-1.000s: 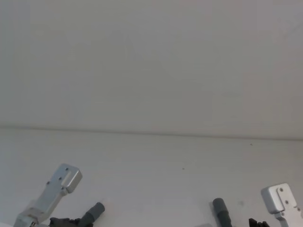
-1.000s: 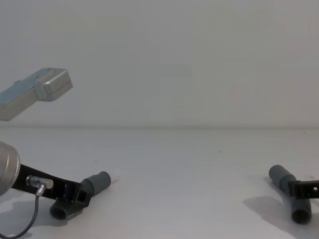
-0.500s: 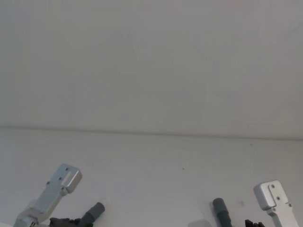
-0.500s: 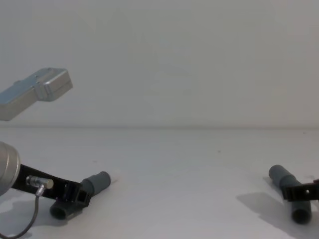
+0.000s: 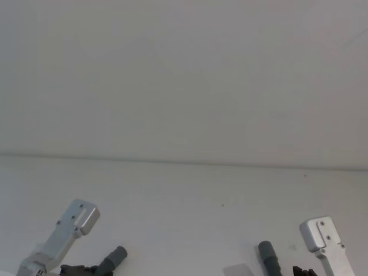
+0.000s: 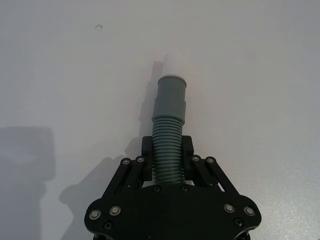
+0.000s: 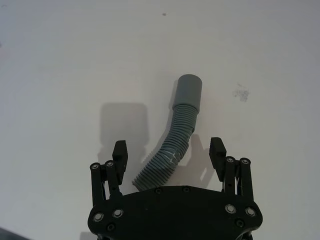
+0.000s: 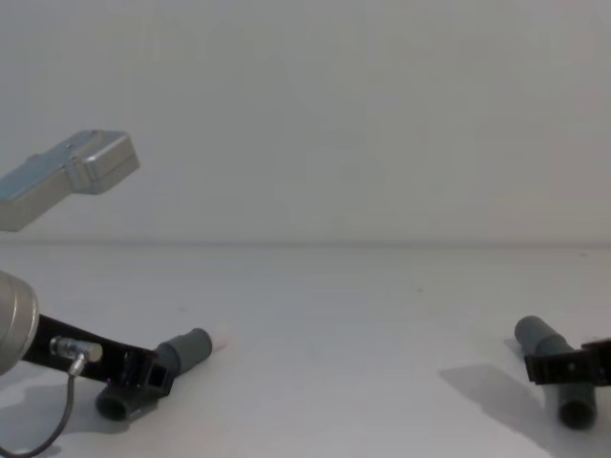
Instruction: Use both hands to pick up one end of the pipe from the table, align the ends, and insert them.
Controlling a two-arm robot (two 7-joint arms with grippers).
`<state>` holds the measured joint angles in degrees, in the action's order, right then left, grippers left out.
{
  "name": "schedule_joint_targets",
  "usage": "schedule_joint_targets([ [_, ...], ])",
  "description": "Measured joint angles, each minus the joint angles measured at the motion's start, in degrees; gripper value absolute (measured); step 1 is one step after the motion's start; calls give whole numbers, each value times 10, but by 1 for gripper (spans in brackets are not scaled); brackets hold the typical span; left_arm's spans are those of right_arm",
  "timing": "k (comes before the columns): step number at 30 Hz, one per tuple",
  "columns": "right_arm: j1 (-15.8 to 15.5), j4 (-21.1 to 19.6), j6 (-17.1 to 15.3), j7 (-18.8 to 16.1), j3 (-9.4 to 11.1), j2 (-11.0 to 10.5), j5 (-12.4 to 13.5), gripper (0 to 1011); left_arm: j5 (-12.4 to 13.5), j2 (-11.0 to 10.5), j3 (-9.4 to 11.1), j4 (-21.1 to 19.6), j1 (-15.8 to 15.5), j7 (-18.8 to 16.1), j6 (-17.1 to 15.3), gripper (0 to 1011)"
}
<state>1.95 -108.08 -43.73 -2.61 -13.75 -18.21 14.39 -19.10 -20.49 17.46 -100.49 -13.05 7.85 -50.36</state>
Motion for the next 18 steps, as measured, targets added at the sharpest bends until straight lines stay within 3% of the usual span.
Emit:
schedule_joint_targets([
  [18,16,25,-18,27,-9,31,-21,1002,0,0,0,0,0,0,0,299],
])
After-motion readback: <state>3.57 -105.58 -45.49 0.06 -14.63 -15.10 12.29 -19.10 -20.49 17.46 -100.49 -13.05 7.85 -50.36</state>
